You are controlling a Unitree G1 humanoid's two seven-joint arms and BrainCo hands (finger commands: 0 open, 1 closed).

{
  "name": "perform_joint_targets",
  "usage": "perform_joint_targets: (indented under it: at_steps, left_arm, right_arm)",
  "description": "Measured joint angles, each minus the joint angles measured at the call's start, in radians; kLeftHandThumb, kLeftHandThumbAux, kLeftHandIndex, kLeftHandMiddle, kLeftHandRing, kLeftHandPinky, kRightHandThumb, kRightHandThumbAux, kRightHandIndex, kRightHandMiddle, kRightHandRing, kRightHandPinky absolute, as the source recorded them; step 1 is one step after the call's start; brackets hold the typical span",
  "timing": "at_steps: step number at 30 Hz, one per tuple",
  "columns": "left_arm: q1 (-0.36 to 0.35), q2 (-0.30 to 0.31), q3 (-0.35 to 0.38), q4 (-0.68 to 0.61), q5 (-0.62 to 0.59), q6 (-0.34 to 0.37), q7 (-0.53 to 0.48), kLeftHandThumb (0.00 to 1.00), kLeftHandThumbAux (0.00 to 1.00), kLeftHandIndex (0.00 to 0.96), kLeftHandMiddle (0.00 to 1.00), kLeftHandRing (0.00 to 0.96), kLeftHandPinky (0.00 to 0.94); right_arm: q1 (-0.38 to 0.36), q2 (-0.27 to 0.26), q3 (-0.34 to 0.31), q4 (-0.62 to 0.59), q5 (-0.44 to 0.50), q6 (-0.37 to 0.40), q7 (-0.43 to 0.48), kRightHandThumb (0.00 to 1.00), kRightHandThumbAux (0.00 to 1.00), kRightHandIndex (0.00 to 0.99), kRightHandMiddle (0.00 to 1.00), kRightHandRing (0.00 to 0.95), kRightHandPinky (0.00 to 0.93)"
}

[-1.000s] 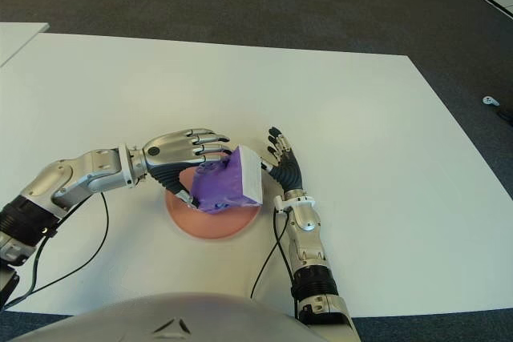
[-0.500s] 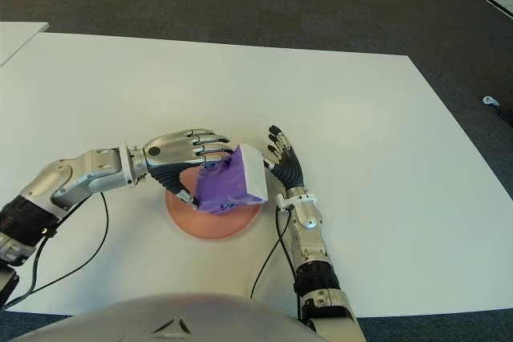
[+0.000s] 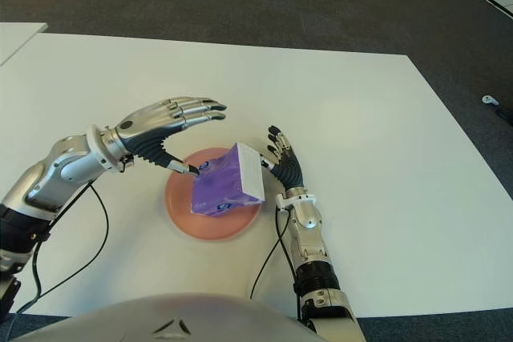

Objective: Put the tissue paper into the plate.

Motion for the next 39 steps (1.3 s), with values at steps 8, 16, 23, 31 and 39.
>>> perform_joint_targets:
  at_steps: [8, 16, 23, 31, 39]
  left_arm:
    - [0.054, -0.085, 0.092, -0.004, -0.115, -0.007, 0.072, 0.264, 0.582, 0.147, 0.02, 0.0, 0.003]
    - [0.028, -0.214, 0.125, 0.103, -0.24, -0.018, 0.112, 0.307, 0.627, 0.182, 0.054, 0.014, 0.0]
    - [0.001, -0.292, 0.159, 0.182, -0.286, -0.059, 0.145, 0.56, 0.704, 0.346, 0.088, 0.033, 0.0]
    - [0.009, -0.315, 0.198, 0.182, -0.303, -0.101, 0.153, 0.674, 0.719, 0.409, 0.104, 0.033, 0.0]
    - [0.038, -0.344, 0.238, 0.253, -0.301, -0.124, 0.202, 0.673, 0.722, 0.411, 0.127, 0.038, 0.0]
  right_arm:
    - [0.002, -0.001, 0.0, -0.004, 0.0, 0.0, 0.0, 0.05, 0.654, 0.0, 0.0, 0.0, 0.0]
    - [0.014, -0.003, 0.001, -0.022, 0.001, 0.01, 0.006, 0.035, 0.669, 0.0, 0.0, 0.0, 0.0]
    - [0.017, -0.002, 0.004, -0.032, 0.001, 0.012, 0.017, 0.04, 0.651, 0.0, 0.0, 0.0, 0.0]
    - [0.018, -0.001, 0.004, -0.034, -0.001, 0.019, 0.017, 0.086, 0.609, 0.0, 0.0, 0.0, 0.0]
    - [0.024, -0.003, 0.004, -0.038, -0.006, 0.021, 0.016, 0.109, 0.59, 0.0, 0.0, 0.0, 0.0]
